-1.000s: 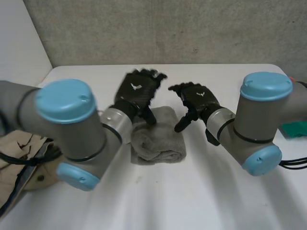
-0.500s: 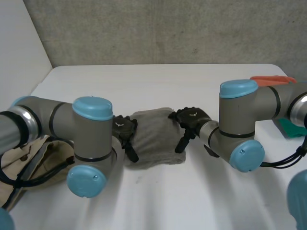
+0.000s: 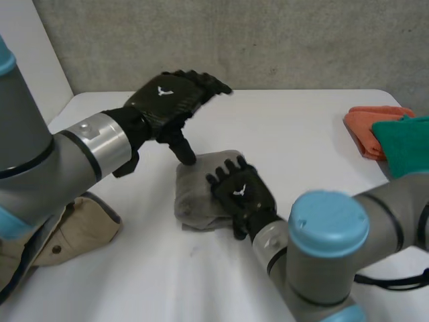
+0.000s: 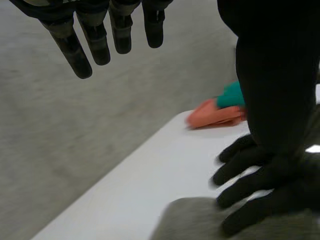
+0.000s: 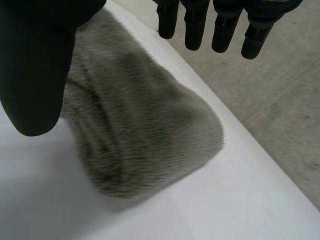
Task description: Fold the laundry.
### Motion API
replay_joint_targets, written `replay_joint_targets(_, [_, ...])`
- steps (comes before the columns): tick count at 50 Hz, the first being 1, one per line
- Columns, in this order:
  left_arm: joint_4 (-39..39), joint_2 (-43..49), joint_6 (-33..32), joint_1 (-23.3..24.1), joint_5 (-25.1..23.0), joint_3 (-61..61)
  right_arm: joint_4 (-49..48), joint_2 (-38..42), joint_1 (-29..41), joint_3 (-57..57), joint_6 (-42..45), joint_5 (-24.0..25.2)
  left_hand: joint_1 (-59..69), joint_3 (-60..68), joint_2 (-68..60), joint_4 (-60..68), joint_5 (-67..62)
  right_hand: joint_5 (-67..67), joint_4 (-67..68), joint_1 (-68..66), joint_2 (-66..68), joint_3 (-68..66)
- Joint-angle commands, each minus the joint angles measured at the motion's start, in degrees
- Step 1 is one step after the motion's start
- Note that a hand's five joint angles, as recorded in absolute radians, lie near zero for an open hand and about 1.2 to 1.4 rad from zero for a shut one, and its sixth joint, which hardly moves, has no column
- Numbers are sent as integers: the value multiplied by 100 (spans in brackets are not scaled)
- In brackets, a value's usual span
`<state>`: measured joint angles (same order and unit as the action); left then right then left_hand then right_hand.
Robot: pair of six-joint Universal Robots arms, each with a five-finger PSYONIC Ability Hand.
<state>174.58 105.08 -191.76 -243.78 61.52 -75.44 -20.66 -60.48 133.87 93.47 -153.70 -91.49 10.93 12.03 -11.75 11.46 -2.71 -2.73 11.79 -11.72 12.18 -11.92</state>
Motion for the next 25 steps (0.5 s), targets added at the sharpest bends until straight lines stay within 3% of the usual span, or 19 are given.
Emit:
replay_joint_targets(1, [-538, -22, -186, 85, -905, -164, -797, 606, 69, -57, 15, -131, -93, -203, 175, -146, 271, 206, -112, 105, -151, 125])
replay_joint_targets(9, [-390, -49, -450, 340, -607, -331, -1546, 1204, -10, -382, 489, -246, -93, -203, 175, -146, 271, -129, 223, -230, 185, -211])
replay_joint_targets(25, [-187, -128, -336, 349, -404, -410, -1546, 1522, -80, -874, 455, -229, -93, -203, 175, -146, 271, -684, 778, -785, 739, -765])
